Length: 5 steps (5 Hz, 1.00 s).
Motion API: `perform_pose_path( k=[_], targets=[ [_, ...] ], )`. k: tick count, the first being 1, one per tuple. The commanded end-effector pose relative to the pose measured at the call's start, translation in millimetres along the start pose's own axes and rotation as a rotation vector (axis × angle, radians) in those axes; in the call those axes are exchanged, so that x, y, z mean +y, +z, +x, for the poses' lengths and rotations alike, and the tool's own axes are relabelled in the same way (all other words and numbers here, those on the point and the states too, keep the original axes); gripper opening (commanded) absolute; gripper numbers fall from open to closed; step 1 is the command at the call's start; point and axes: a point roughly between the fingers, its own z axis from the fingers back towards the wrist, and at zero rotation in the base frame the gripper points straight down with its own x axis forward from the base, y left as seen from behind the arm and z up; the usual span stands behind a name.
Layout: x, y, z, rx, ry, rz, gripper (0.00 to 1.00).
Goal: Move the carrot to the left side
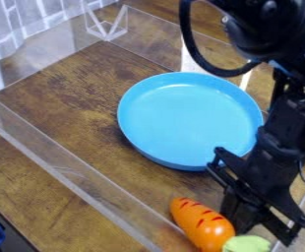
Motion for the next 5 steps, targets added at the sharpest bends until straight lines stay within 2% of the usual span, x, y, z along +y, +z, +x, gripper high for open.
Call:
perform_pose_path(
  k=[1, 2, 3, 4, 5],
  targets=[
    [1.6, 38.2, -6.7, -0.077, -0.049, 0.018, 0.00],
    [6.3, 59.3, -13.5, -0.084, -0.069, 0.051, 0.00],
    [23.6, 95.5, -16.6, -0.114, 0.009, 0.084, 0.00],
    [27.4, 89.1, -15.1, -0.102, 0.056, 0.075, 0.00],
    [27.3, 90.4, -19.3, -0.098, 0.038, 0.074, 0.00]
  ],
)
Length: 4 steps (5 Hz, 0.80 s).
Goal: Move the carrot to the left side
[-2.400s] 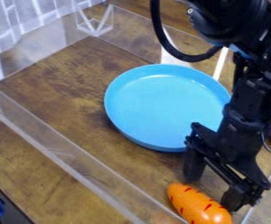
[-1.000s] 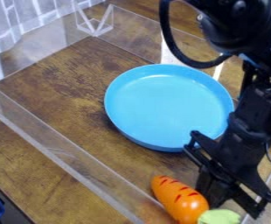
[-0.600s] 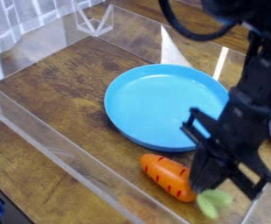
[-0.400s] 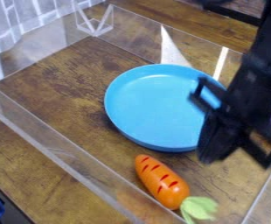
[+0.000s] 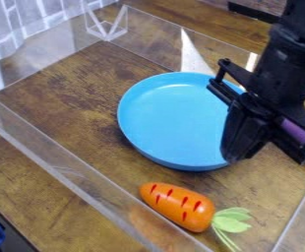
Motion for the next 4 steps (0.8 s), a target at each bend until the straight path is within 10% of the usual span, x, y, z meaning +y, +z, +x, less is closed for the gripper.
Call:
perform_pose_path(
  k=[1, 2, 3, 4],
  targets=[
    [3.6, 18.5, -9.2, -0.051, -0.006, -0.012, 0.00],
    [14.8, 10.3, -3.5, -0.047, -0.004, -0.024, 0.00],
    [26.5, 0.6, 0.9, -0.041, -0.003, -0.036, 1.00],
    [37.4, -8.3, 7.5, -0.038, 0.002, -0.047, 1.00]
  ],
)
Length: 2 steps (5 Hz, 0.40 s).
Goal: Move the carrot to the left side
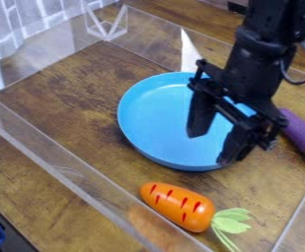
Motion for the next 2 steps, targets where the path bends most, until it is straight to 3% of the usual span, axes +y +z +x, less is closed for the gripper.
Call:
perform_pose_path(
  k=[1, 2],
  targets=[
    [8.5, -2.0, 0.8, -0.040, -0.030, 0.006, 1.00],
    [10.8, -13.9, 4.6, -0.055, -0.122, 0.034, 1.00]
  ],
)
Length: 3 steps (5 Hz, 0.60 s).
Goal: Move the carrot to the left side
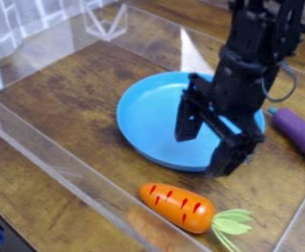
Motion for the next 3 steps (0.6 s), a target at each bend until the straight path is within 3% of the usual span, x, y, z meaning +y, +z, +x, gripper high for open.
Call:
perform_pose_path(
  k=[1, 2, 3],
  targets=[
    [-2.0, -8.5, 2.8, -0.050, -0.075, 0.029, 1.00],
    [-9.0, -27.0, 4.1, -0.061, -0.165, 0.049, 1.00],
    [-19.5, -32.8, -2.1, -0.065, -0.276, 0.069, 1.00]
  ],
)
